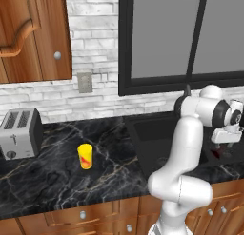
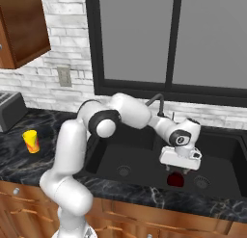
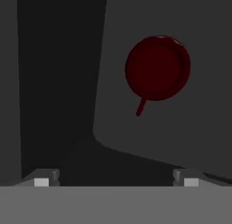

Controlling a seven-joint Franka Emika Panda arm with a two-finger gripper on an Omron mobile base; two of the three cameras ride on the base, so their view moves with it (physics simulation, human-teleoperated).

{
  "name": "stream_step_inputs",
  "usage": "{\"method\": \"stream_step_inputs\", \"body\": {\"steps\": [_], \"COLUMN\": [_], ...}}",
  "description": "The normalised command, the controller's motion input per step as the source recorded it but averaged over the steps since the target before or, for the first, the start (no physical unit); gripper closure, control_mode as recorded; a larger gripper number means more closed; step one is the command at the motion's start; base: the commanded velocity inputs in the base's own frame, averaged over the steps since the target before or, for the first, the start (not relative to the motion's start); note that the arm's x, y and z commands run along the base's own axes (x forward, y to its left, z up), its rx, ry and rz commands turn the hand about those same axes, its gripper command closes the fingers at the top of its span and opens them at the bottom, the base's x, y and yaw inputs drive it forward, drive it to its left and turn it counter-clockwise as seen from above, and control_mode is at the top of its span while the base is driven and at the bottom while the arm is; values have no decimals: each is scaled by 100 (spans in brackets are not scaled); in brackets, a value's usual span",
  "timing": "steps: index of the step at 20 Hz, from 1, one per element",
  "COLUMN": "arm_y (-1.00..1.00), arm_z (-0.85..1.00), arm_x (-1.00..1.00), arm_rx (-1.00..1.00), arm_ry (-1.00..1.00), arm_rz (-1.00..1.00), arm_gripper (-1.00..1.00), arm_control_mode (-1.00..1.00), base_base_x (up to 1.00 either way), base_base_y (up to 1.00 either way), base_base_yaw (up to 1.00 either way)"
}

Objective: Move any existing items from the left basin to the right basin for drying. Then move the cup from the counter to the left basin of the sink for washing.

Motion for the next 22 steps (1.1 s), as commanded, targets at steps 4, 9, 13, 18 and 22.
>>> {"method": "stream_step_inputs", "body": {"steps": [4,9,13,18,22], "arm_y": [1,25,47,50,56], "arm_z": [53,58,59,63,59], "arm_x": [-26,-23,-11,-14,-18], "arm_rx": [-1,-4,-7,-8,-9], "arm_ry": [-12,-10,-4,-2,0], "arm_rz": [0,0,0,0,0], "arm_gripper": [-100,-100,-100,-100,-100], "arm_control_mode": [-100,-100,-100,-100,-100], "base_base_x": [0,0,0,0,0], "base_base_y": [0,0,0,0,0], "base_base_yaw": [0,0,0,0,0]}}
